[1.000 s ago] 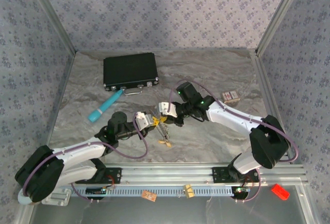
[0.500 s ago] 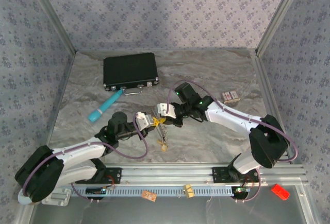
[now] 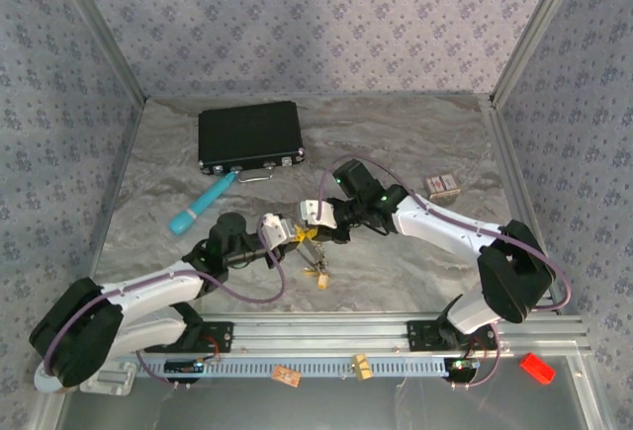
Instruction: Put the keys on the keyring
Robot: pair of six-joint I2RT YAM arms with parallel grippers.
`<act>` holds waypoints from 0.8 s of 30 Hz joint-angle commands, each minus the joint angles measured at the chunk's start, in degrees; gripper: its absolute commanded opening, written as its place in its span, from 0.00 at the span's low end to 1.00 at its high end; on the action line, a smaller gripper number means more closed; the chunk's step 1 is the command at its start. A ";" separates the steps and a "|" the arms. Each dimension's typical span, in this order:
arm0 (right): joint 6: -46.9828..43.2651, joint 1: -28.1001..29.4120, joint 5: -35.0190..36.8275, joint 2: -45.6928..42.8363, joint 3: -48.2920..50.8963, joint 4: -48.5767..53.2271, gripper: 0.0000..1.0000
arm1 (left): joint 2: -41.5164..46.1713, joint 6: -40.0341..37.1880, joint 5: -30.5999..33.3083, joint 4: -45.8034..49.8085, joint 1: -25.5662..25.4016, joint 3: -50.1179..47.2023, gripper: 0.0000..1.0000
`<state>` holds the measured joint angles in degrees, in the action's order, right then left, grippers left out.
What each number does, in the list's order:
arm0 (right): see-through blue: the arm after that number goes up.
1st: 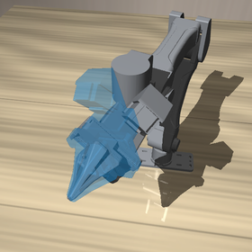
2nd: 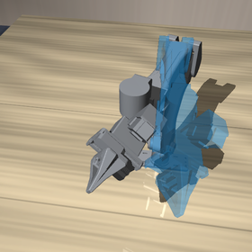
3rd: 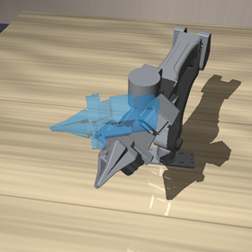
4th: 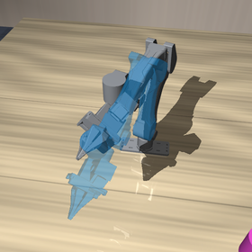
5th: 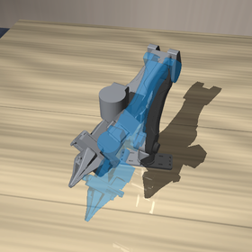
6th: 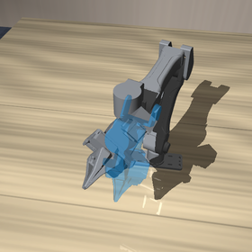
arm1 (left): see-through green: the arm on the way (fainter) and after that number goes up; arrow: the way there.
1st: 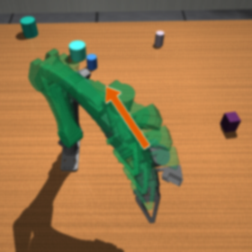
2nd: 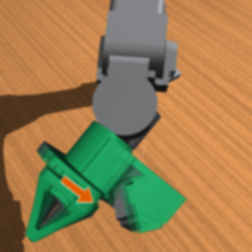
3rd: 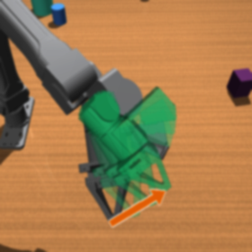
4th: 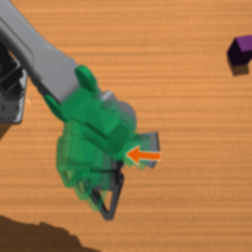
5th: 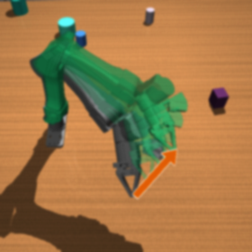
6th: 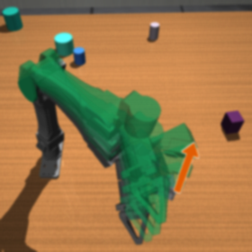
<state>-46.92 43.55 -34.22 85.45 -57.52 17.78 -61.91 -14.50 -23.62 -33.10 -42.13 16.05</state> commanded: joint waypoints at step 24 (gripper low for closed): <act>0.85 -0.37 -1.03 0.29 1.61 -1.41 0.00 | -1.85 2.38 1.81 -4.72 -0.24 -1.21 0.18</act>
<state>-46.96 43.27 -33.87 85.80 -56.36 16.58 -63.33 -12.27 -21.17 -35.88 -42.13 15.18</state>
